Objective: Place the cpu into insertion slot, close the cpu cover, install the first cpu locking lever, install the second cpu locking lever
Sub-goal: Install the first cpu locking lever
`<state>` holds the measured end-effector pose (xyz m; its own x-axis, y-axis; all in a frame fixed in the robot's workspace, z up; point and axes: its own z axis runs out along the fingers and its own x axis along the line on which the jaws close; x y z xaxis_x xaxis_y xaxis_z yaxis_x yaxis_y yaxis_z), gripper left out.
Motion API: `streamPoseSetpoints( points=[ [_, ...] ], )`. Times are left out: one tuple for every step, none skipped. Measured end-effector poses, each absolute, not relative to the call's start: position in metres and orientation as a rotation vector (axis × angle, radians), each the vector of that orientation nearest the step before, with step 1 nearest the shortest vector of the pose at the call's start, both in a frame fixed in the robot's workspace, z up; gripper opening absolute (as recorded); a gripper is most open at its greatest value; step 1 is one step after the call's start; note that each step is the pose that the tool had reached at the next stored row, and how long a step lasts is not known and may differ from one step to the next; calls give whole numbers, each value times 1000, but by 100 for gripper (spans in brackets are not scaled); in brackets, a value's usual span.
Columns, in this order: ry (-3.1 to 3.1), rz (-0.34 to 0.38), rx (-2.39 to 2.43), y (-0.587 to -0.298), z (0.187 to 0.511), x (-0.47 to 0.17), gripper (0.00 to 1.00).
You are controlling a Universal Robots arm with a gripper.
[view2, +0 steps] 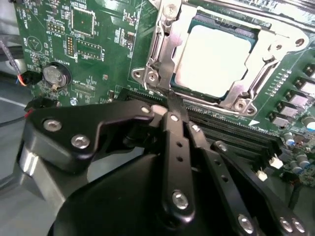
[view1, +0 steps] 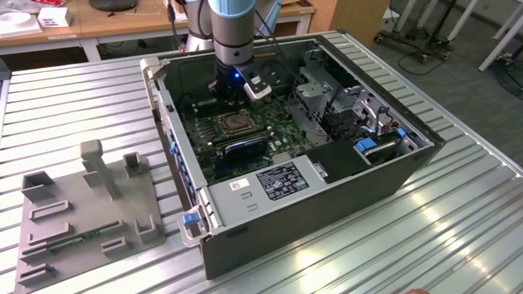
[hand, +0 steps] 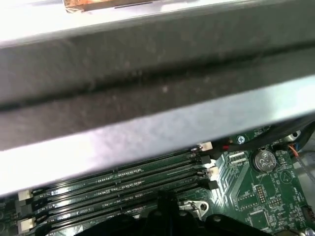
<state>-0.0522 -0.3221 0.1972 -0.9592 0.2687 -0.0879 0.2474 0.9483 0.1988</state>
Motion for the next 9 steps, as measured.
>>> streamPoseSetpoints(
  points=[
    [2988, 283, 397, -322, 199, -52, 11],
    [2988, 283, 397, -322, 200, -52, 11],
    [2988, 283, 397, -322, 202, -52, 11],
    [2988, 283, 397, -322, 203, -52, 11],
    [2988, 283, 397, -322, 203, -52, 11],
    [2988, 283, 397, -322, 203, -52, 11],
    [2988, 283, 397, -322, 203, -52, 11],
    [2988, 283, 397, -322, 203, -52, 11],
    [2988, 284, 397, -322, 203, -52, 11]
  ],
)
